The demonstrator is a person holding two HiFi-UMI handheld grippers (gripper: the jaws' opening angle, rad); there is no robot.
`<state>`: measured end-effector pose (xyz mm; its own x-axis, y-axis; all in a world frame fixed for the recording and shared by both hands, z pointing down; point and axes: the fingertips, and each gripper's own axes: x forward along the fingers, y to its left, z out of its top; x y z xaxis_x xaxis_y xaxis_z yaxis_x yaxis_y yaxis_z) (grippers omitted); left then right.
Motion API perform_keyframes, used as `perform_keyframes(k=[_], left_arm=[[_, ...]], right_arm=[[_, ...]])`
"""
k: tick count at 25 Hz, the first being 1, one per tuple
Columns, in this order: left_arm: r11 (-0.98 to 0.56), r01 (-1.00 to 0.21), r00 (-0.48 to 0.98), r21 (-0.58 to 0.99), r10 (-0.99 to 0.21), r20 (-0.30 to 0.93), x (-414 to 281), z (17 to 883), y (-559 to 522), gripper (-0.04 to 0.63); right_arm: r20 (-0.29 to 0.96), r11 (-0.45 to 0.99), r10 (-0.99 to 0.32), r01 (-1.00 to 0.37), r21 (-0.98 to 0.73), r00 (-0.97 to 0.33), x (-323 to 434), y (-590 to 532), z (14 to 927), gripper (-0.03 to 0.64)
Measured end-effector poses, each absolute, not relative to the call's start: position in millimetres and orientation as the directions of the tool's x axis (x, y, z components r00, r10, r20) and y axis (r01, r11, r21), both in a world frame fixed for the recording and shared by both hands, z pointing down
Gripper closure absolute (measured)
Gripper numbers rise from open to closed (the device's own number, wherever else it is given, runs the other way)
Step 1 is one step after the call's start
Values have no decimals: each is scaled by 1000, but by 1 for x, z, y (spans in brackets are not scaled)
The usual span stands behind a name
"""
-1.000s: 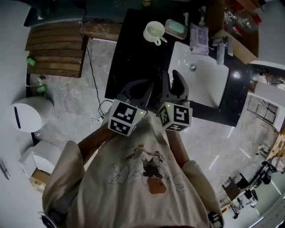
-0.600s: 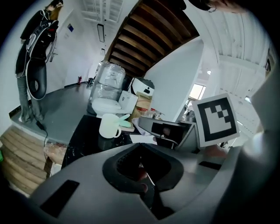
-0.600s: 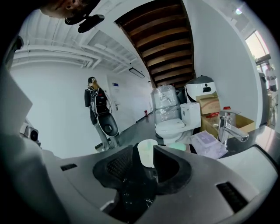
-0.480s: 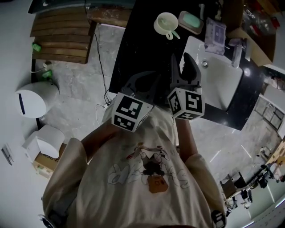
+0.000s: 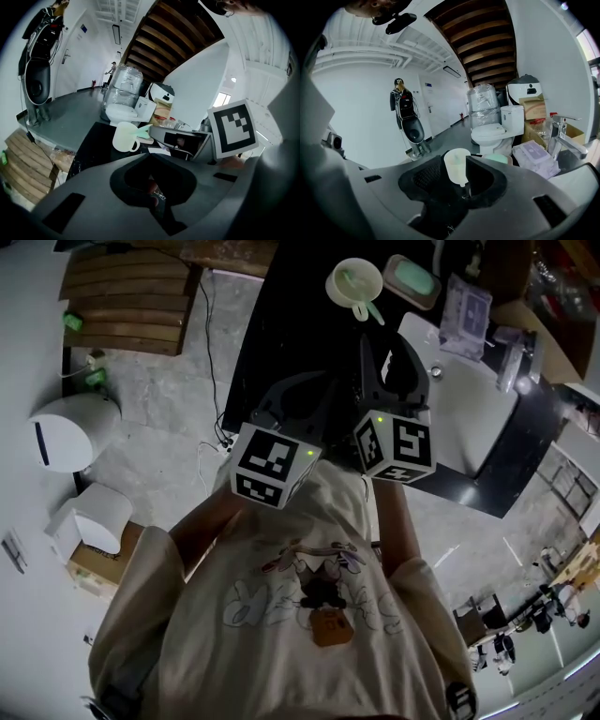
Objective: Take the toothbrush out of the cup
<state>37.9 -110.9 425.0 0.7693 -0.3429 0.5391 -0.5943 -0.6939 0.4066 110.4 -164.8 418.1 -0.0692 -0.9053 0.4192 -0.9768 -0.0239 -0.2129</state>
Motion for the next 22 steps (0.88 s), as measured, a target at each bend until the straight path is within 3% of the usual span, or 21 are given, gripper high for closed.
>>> perform_keyframes(k=[22], left_arm=[[-640,-659,721,396,-387,575,38,443,-145,580]], right_arm=[[455,48,-878,-972,-229,-150,114,-208,445,459]])
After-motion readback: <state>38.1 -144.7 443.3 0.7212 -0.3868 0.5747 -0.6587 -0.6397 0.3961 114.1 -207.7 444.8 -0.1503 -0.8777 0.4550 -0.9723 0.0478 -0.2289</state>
